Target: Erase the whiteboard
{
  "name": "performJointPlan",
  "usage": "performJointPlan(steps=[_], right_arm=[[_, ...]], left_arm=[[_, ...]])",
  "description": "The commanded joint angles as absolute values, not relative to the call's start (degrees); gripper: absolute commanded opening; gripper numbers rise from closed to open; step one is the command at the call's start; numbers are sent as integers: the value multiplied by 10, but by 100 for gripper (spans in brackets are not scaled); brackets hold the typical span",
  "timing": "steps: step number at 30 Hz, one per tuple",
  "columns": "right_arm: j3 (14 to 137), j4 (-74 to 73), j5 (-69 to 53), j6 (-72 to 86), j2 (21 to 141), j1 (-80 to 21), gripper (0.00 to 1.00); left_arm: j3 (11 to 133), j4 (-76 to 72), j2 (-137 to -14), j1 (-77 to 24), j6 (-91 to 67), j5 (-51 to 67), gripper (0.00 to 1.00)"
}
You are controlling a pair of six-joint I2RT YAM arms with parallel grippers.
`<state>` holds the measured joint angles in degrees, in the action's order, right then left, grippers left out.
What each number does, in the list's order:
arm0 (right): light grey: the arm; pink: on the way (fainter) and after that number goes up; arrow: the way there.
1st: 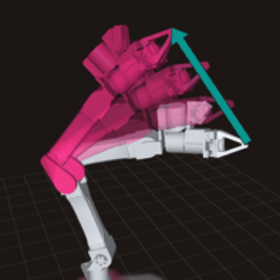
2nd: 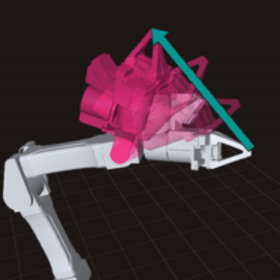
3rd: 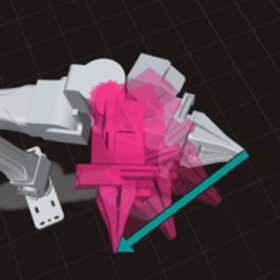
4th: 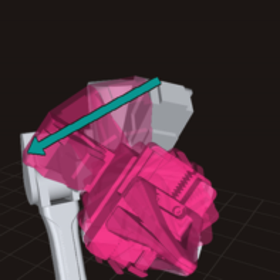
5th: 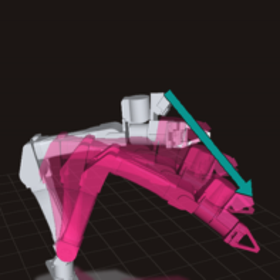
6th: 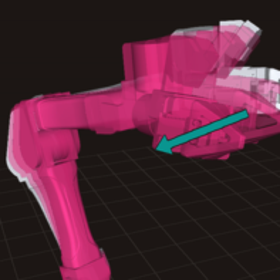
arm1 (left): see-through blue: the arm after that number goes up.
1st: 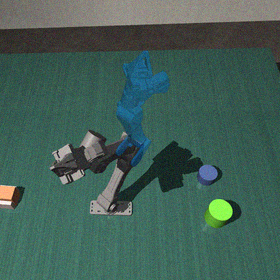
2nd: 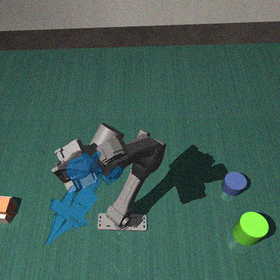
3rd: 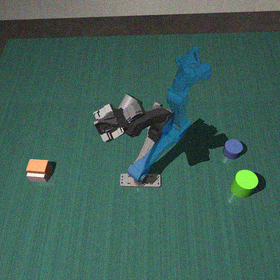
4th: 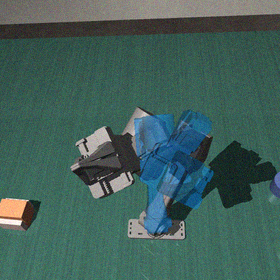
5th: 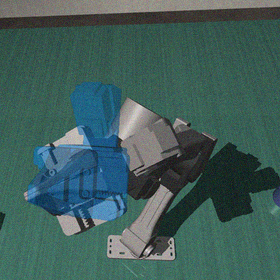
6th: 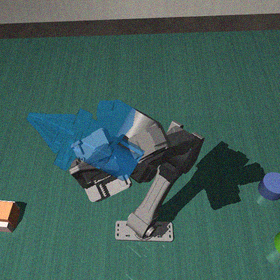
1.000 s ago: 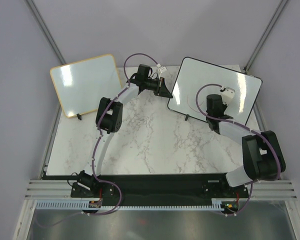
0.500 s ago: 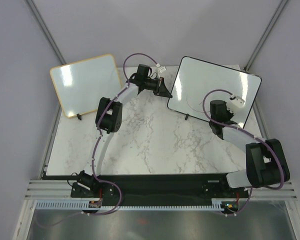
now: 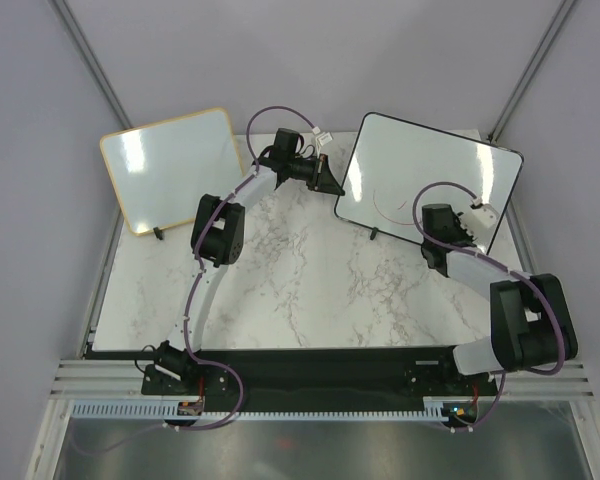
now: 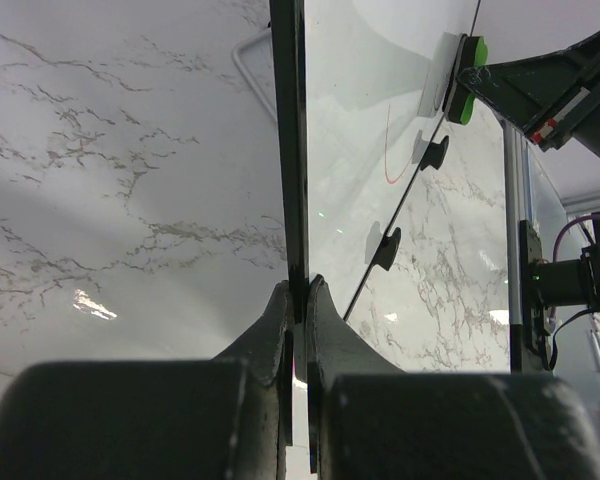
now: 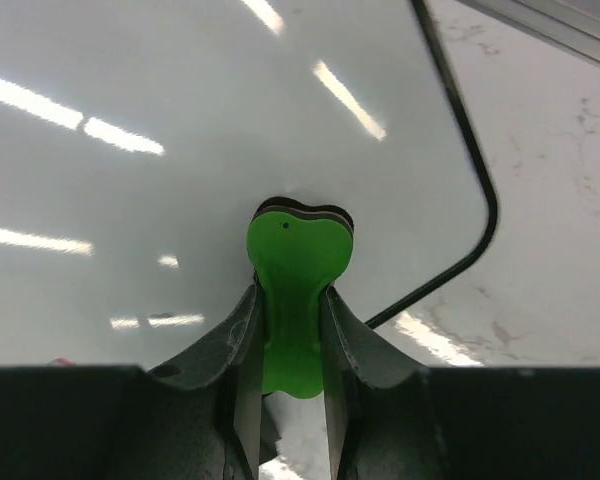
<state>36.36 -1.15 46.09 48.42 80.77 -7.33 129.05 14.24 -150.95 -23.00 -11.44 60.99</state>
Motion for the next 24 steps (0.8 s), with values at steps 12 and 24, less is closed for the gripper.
performJointPlan(steps=[12,24], right_arm=[[482,183,340,313,962,-209,0],[457,221,339,259,940,-224,0]], left_arm=[[1307,124,-1481,-230,-95,585,2],[1306,109,-1484,-231,-96,625,16]])
